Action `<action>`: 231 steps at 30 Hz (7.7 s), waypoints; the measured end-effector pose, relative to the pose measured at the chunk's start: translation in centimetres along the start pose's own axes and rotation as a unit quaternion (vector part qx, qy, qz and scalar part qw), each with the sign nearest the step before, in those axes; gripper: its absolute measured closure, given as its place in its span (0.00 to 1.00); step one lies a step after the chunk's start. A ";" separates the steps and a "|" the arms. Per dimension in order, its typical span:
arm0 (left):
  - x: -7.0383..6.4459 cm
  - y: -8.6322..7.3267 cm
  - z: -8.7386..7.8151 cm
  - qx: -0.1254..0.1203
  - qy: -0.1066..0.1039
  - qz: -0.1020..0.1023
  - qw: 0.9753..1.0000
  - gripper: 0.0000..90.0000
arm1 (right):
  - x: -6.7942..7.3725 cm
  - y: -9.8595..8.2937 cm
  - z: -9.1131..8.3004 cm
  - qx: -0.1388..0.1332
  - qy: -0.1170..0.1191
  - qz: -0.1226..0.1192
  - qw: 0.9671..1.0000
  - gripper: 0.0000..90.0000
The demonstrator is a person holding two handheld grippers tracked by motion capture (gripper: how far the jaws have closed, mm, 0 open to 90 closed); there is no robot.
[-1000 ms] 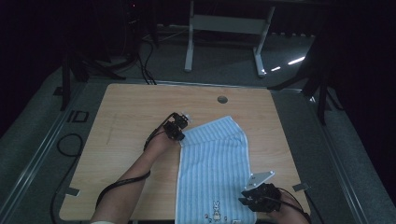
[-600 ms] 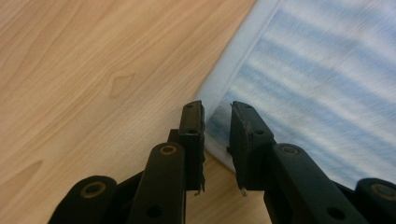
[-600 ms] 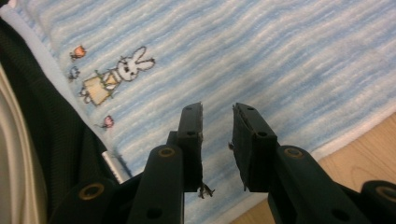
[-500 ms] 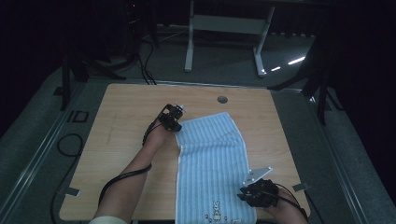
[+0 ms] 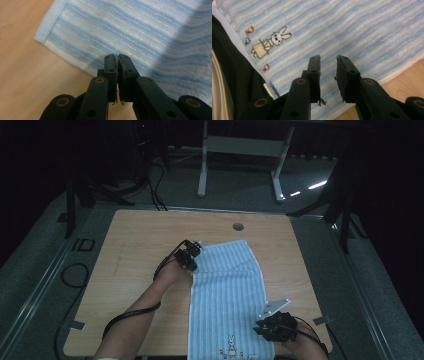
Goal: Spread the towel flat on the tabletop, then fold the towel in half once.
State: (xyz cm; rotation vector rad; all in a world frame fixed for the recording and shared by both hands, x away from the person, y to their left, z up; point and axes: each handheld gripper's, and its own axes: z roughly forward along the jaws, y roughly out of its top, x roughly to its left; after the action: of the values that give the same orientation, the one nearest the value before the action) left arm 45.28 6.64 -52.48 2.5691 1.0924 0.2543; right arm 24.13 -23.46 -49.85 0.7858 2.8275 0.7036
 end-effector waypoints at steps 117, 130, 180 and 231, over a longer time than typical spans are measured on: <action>2.4 0.3 0.8 -0.083 -0.040 -0.099 0.991 0.97 | -20.9 10.4 8.1 0.028 -0.107 0.204 0.973 0.98; 1.5 -0.8 -4.9 -0.139 -0.065 -0.071 0.986 0.97 | -20.0 10.3 2.9 -0.038 -0.104 0.193 0.975 0.98; -2.1 -10.1 -5.3 -0.136 -0.098 -0.078 0.983 0.60 | -12.5 3.6 1.5 -0.052 -0.083 0.155 0.983 0.77; 2.0 -5.9 -3.0 -0.109 -0.035 -0.085 0.990 0.56 | -15.4 10.6 6.3 -0.025 -0.059 0.150 0.987 0.70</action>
State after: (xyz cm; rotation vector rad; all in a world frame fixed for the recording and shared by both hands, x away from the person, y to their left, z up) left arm 41.88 12.63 -51.77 2.2614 1.1792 0.2257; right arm 43.67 -20.82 -50.56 1.2166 2.6021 0.7359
